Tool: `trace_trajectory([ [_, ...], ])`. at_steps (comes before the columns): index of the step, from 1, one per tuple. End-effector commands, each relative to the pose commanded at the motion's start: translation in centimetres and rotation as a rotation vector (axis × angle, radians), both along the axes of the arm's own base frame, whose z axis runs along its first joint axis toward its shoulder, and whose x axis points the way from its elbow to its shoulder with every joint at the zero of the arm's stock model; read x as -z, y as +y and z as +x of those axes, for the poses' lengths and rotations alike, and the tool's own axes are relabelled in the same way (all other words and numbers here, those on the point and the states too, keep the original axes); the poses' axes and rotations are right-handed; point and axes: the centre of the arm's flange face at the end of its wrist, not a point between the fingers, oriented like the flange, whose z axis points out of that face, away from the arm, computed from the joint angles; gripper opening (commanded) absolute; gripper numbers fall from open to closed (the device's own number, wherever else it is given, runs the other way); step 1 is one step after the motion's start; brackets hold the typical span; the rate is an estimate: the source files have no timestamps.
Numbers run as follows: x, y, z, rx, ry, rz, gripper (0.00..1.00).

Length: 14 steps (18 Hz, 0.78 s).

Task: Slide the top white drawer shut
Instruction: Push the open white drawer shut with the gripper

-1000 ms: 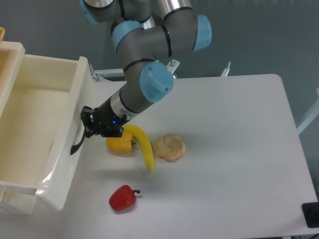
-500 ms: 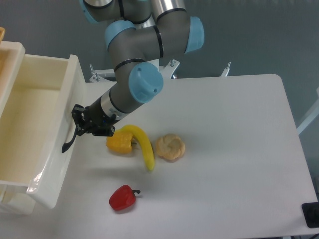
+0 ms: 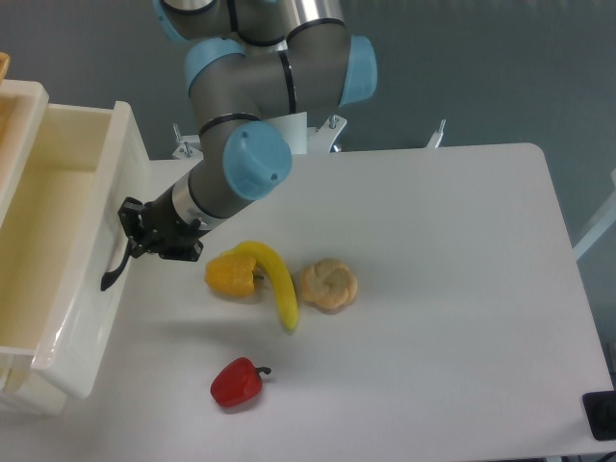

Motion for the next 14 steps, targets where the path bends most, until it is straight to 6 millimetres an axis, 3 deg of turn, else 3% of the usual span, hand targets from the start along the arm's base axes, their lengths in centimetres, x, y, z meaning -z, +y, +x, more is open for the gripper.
trace_trajectory([
  [14,-0.1,1.1,3.2,0.044,-0.003,0.002,0.04],
])
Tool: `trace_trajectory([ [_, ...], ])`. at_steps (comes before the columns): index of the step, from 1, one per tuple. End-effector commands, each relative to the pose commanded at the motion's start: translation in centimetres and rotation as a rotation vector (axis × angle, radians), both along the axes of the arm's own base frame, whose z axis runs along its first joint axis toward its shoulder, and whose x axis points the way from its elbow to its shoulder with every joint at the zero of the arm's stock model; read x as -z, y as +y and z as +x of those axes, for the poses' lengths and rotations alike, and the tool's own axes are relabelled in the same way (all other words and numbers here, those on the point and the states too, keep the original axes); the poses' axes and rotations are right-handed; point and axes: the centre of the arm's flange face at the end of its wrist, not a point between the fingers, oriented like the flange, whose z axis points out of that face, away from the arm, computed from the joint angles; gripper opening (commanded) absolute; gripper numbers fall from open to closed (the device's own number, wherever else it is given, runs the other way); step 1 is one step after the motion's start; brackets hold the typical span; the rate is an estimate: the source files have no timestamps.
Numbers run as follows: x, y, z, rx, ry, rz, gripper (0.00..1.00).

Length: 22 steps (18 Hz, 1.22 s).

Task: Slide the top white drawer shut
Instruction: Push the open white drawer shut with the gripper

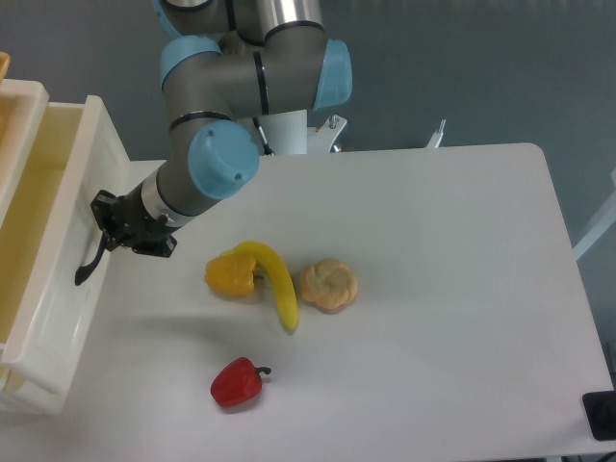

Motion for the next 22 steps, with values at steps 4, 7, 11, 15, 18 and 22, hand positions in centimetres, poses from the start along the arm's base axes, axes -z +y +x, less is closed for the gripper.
trace_trajectory([
  [4,0.0,0.3,0.8,0.013,0.0,-0.001,0.04],
  [7,0.1,0.6,1.7,0.027,0.0,-0.004,0.04],
  [11,0.3,0.9,2.6,0.035,-0.004,-0.014,0.04],
  [15,0.4,1.2,3.5,0.045,-0.004,-0.019,0.04],
  [18,0.5,1.5,4.2,0.056,0.001,-0.015,0.04],
  [22,0.7,2.0,5.0,0.053,0.006,-0.016,0.04],
])
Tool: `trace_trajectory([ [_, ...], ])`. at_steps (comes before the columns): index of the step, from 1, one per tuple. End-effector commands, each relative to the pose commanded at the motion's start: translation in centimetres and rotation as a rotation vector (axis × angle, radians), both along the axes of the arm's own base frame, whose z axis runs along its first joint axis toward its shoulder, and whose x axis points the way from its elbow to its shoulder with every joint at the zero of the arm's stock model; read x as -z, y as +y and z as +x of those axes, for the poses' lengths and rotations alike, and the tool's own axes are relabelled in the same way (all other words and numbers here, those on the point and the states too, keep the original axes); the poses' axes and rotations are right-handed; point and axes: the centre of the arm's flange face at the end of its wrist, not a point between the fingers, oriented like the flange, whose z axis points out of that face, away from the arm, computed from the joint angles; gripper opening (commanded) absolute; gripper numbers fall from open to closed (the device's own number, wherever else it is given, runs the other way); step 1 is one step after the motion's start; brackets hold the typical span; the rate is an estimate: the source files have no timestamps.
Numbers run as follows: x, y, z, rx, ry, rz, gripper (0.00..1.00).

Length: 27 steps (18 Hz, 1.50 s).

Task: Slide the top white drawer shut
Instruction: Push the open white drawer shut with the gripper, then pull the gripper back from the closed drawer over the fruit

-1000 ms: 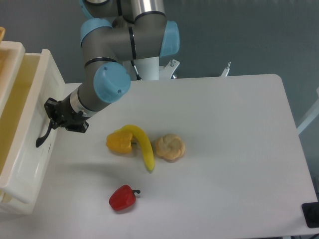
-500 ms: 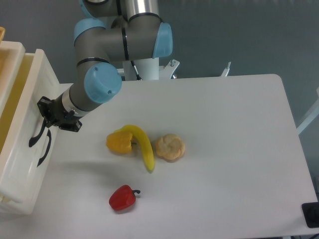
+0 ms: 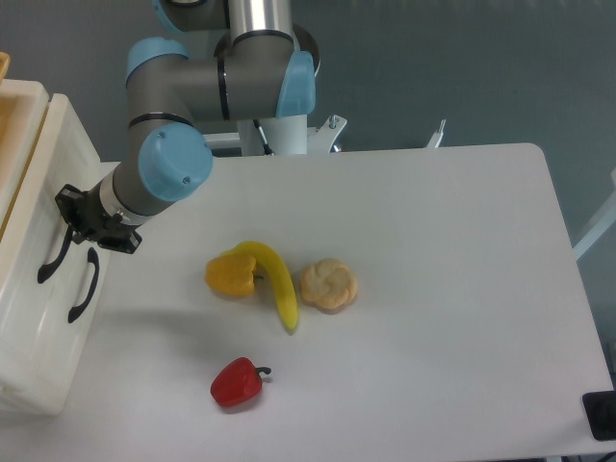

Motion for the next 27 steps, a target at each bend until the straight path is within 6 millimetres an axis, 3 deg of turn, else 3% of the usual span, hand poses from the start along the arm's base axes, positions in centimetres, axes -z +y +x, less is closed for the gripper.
trace_trajectory([
  [10,-0.5,0.3,-0.1,0.004,0.008,0.012,0.07],
  [12,-0.9,0.2,-1.2,-0.009,0.017,0.024,0.1],
  [15,-1.0,-0.7,-4.6,-0.054,0.038,0.022,0.25],
  [21,-4.2,-1.8,-11.8,-0.142,0.133,0.053,0.59],
  [23,-4.8,-2.9,-14.6,-0.181,0.172,0.043,1.0],
  [27,-6.2,-5.1,-20.6,-0.269,0.251,0.053,1.0],
])
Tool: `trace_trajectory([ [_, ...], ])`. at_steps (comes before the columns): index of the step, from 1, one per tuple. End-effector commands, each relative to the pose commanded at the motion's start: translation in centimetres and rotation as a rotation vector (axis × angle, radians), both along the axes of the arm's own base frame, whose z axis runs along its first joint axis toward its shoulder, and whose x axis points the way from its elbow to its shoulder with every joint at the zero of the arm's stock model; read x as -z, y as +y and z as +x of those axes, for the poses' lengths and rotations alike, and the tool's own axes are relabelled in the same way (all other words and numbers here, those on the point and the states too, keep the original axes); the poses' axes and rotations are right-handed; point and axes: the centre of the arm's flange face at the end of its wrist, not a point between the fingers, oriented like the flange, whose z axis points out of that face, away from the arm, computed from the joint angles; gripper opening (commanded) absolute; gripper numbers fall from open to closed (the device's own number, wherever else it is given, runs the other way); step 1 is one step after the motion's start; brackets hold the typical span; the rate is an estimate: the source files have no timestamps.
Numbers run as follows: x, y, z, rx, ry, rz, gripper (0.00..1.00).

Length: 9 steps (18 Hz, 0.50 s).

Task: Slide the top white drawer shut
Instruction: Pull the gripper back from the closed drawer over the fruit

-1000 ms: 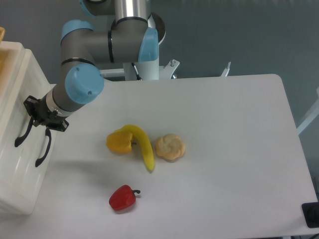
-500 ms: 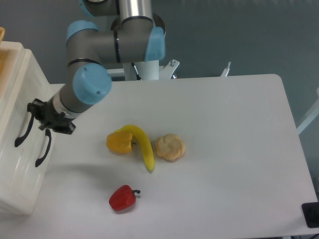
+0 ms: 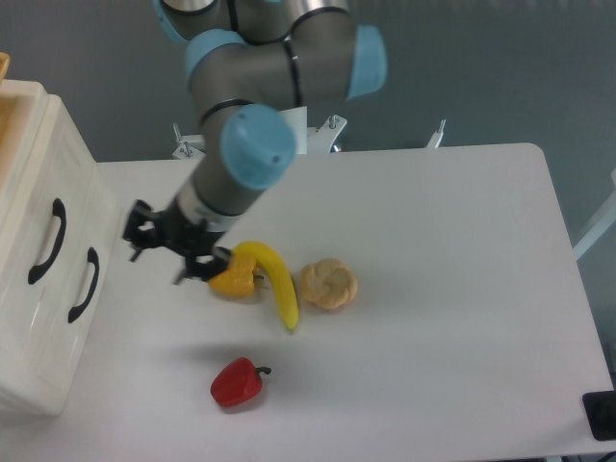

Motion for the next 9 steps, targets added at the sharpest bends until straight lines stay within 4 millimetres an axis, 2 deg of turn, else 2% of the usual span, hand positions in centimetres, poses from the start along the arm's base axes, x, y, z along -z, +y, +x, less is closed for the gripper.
trace_trajectory([
  [3,0.3,-2.1,-4.8,0.001,0.147,0.01,1.0],
  [6,2.4,-4.2,-8.4,0.146,0.265,-0.04,1.0],
  [9,4.5,-6.1,-12.4,0.215,0.316,-0.026,1.0],
])
